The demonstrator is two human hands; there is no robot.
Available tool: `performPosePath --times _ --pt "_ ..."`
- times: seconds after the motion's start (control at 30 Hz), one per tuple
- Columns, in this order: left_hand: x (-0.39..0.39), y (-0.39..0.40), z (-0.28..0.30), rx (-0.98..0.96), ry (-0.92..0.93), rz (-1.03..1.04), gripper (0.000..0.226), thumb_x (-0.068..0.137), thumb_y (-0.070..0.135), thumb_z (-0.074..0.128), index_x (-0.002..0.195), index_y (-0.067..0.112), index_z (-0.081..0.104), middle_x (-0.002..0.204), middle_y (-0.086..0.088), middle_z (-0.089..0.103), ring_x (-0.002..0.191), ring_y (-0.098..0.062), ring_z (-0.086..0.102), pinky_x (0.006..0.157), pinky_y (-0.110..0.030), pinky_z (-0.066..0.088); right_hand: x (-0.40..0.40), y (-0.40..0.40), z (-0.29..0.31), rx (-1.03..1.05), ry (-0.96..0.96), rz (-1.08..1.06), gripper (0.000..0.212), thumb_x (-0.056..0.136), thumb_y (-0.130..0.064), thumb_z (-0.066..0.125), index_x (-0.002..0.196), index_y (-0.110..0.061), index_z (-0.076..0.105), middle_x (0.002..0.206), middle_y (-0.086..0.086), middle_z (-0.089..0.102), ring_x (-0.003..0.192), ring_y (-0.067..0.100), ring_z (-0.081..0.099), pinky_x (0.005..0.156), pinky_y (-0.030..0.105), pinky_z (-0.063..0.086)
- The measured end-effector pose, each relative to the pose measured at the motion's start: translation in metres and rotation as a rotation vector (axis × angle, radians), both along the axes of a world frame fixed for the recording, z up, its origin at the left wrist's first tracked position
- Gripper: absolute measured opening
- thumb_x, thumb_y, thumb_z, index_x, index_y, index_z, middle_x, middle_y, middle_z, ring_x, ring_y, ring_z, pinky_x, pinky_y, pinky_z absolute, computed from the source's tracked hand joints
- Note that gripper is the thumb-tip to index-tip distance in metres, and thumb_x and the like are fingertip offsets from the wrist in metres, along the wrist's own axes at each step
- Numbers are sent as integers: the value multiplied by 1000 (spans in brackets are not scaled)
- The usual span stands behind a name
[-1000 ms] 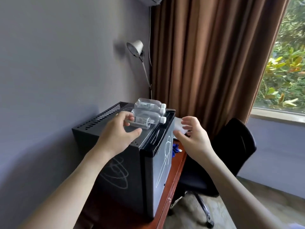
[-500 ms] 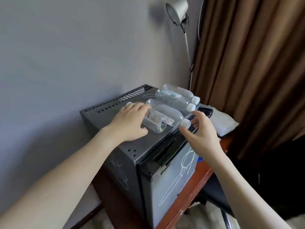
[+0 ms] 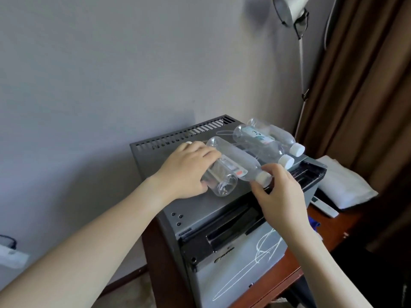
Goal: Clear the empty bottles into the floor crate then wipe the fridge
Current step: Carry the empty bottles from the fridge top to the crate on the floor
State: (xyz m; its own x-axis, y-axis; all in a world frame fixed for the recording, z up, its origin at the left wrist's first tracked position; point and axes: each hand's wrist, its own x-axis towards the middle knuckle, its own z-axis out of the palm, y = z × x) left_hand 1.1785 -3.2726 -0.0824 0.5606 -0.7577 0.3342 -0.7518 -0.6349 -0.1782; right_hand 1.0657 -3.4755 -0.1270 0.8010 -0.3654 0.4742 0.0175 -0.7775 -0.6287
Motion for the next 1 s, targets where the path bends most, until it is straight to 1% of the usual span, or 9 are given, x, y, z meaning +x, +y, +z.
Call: performPosePath --times 0.1,0.17,0.27,0.4,0.5,0.57,0.67,0.83,1.0 --pt "-2 14 2 -60 -28 -8 66 71 38 67 132 21 50 135 7 57 129 -19 47 106 -34 33 9 4 13 83 -140 52 26 86 -20 72 108 -20 59 99 -2 60 79 8 53 67 11 37" --pt "-6 29 7 -220 10 10 64 70 36 69 130 20 50 129 6 59 121 -19 52 100 -29 35 19 11 32 128 -234 108 25 84 -17 73 102 -25 57 98 -3 59 84 11 55 73 11 39" --pt "-13 56 22 -597 170 96 56 73 35 67 125 26 48 113 16 59 102 -9 57 86 -24 40 35 30 66 252 -320 202 22 85 -19 71 94 -32 56 92 -6 61 86 14 58 75 25 44" --pt "-24 90 47 -1207 386 50 46 68 40 56 112 34 45 105 11 57 93 -3 60 77 -19 50 56 71 115 604 -356 379 20 88 -11 68 74 -22 57 56 -17 54 53 -2 50 52 14 41" --pt "-30 118 67 -1475 421 101 43 67 37 57 108 29 49 97 -3 60 85 -22 64 73 -34 54 77 111 145 929 -294 580 10 92 -8 58 84 -12 60 81 2 57 78 22 74 65 35 59" --pt "-35 137 77 -1602 478 133 38 71 26 56 107 18 50 90 -14 61 70 -26 65 61 -35 53 90 141 160 1061 -243 651 8 95 -10 53 97 -5 59 96 8 50 81 32 75 71 48 61" --pt "-44 164 88 -1680 552 174 27 75 24 51 98 10 53 81 -20 60 63 -32 61 53 -32 48 102 184 171 1111 -152 707 22 94 -16 54 109 -1 58 107 14 48 75 30 72 65 42 59" --pt "-60 207 95 -1717 553 214 32 78 26 53 87 -5 54 74 -19 55 56 -30 57 55 -34 46 99 241 174 1002 -56 844 15 96 -12 51 93 -4 63 90 11 58 76 26 67 68 38 58" --pt "-87 261 95 -1762 457 335 15 77 28 58 83 14 59 77 -12 62 65 -33 61 60 -39 50 96 297 174 995 10 1036 17 99 -14 50 109 -16 64 89 1 67 78 27 70 75 44 58"
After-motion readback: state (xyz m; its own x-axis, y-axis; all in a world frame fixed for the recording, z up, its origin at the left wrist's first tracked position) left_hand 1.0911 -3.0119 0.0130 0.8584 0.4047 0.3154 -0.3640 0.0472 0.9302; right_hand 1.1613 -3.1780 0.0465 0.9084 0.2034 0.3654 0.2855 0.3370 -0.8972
